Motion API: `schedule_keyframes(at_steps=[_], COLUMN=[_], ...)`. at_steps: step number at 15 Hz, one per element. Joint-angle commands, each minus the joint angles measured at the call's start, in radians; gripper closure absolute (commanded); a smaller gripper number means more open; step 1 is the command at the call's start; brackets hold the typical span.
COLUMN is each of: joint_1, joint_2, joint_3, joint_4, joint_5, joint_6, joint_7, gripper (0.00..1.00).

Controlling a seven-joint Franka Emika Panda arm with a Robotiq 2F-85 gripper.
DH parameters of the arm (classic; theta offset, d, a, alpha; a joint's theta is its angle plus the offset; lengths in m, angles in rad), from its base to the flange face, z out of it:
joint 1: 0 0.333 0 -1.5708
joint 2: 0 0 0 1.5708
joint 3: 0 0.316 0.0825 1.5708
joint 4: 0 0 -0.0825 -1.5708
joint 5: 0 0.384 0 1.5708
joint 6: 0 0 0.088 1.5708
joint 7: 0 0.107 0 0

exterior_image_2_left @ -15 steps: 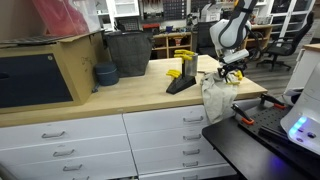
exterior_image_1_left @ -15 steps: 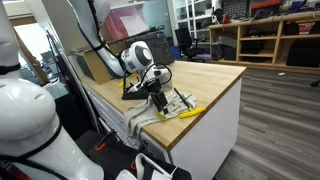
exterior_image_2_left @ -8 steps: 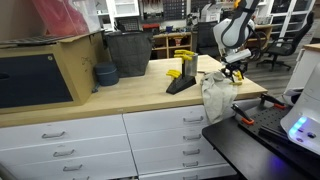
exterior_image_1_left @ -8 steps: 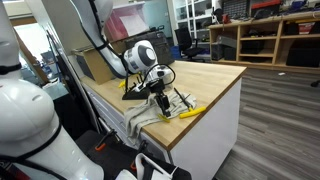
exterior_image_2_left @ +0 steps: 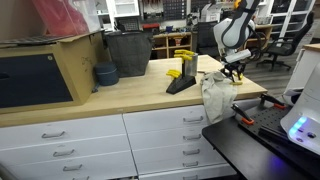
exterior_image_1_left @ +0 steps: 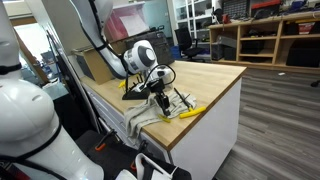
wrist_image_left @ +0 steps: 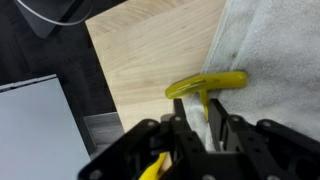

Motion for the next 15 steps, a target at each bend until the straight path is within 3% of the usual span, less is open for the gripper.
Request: schedule_keyframes(at_steps=[1,4,5,6,7,10,12,15], joint_1=[-0.005,-0.001,0.001,0.002,0.003,0.003,0.001,-0.003], joint_2=[0.015,0.061,0.076,0.085,0.093,0.093,0.08,0.049], joint_3=[0.005,-0.002,-0.009,-0.014,-0.017,-0.026,-0.029,-0.038], joint_4=[-0.006,0.009,0.016,0.021,0.025,0.031,0.026,0.015], joint_5=[-0.009,-0.019,-0.026,-0.029,-0.027,-0.026,-0.024,-0.023], joint_6=[0.032,0.04,0.04,0.04,0.041,0.026,0.026,0.014], joint_7=[-0.083,-0.137,-0.148,-0.158,-0.168,-0.182,-0.192,-0.212], gripper=[0.34,0.12,0.56,0.51,0.54,0.75,0.81,0.99])
